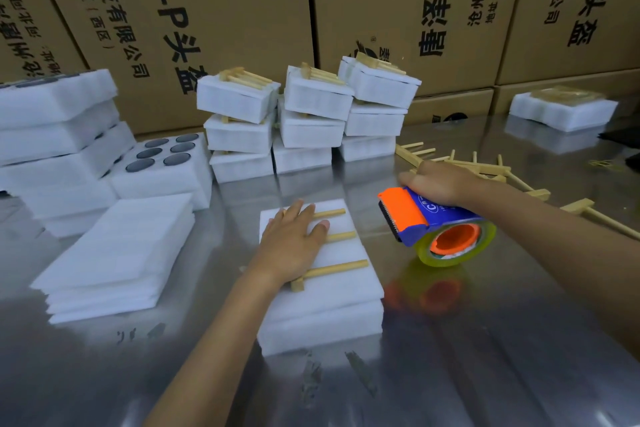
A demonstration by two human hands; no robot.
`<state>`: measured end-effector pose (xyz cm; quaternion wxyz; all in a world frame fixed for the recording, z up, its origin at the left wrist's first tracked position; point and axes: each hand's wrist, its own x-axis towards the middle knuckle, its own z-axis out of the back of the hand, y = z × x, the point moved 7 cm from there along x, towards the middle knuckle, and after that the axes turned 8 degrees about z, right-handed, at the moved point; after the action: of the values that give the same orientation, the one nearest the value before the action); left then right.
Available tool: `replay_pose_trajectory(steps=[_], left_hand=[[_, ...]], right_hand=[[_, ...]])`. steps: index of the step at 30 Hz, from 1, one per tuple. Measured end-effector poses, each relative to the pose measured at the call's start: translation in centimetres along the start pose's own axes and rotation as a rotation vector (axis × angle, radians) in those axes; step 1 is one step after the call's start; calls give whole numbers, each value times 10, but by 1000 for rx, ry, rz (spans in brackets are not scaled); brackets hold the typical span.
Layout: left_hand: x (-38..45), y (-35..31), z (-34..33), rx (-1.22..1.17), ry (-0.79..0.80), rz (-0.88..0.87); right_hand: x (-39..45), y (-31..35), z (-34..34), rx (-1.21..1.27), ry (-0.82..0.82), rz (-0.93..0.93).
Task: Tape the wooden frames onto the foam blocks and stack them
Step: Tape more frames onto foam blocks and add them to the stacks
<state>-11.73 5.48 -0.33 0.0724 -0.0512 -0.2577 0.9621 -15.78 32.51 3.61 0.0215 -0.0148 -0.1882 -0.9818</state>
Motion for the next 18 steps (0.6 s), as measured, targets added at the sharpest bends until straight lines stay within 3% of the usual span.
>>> replay_pose_trajectory(steps=[5,11,15,18], left_hand=[[-3,2,2,-9,27,7],[0,3,0,48,61,14],[0,-2,4,364,87,67],[-3,-32,15,620,-76,-23]], right_hand=[[6,-6,9,-63,33,-19],[-28,-70,25,-288,56,-116],[-34,-75,27,-325,19,-101],[-32,-66,22,-352,10,-84]])
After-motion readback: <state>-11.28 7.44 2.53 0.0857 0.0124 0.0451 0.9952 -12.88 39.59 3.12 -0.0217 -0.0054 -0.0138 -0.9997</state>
